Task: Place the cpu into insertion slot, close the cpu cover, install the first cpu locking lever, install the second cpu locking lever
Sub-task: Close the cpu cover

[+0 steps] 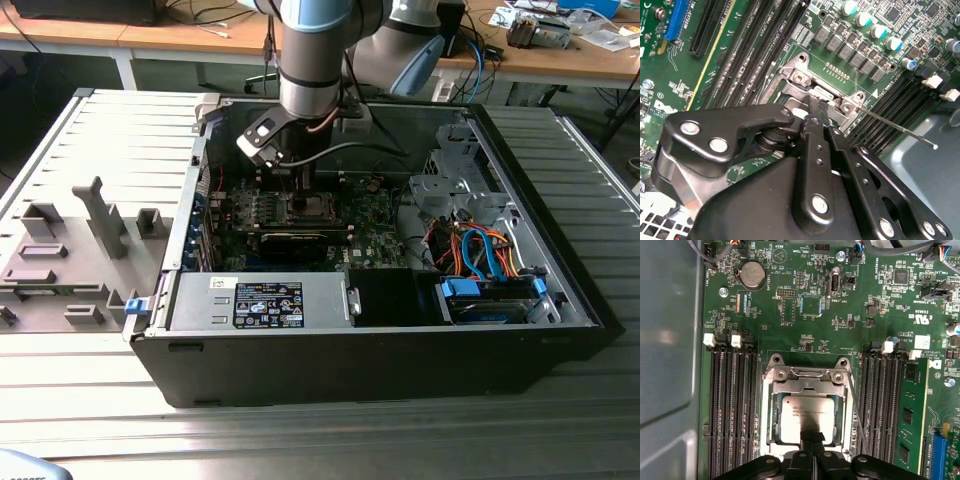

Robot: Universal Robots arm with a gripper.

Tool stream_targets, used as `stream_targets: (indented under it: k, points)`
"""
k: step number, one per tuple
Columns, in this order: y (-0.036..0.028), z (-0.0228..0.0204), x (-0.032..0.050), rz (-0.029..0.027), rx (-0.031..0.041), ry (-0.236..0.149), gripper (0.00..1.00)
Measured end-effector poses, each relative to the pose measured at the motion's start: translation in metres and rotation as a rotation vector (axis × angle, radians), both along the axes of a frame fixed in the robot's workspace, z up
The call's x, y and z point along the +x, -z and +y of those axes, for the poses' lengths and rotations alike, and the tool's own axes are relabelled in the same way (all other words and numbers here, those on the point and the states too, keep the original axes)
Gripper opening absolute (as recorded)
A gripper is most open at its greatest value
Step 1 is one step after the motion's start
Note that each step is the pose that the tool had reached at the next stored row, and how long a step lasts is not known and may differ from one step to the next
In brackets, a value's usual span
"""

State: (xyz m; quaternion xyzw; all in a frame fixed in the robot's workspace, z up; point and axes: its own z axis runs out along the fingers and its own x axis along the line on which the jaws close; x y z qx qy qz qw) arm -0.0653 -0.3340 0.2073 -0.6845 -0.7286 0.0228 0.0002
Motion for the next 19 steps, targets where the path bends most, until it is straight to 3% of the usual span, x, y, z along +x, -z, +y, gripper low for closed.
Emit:
stream_targets:
  k: [9,19]
  points:
    - [0.0016,0.0000,0.0004,0.0001,0.0000,0.000,0.11]
    - [0.0009,0.0001,0.0089,-0.0003,0.0005,0.000,0.11]
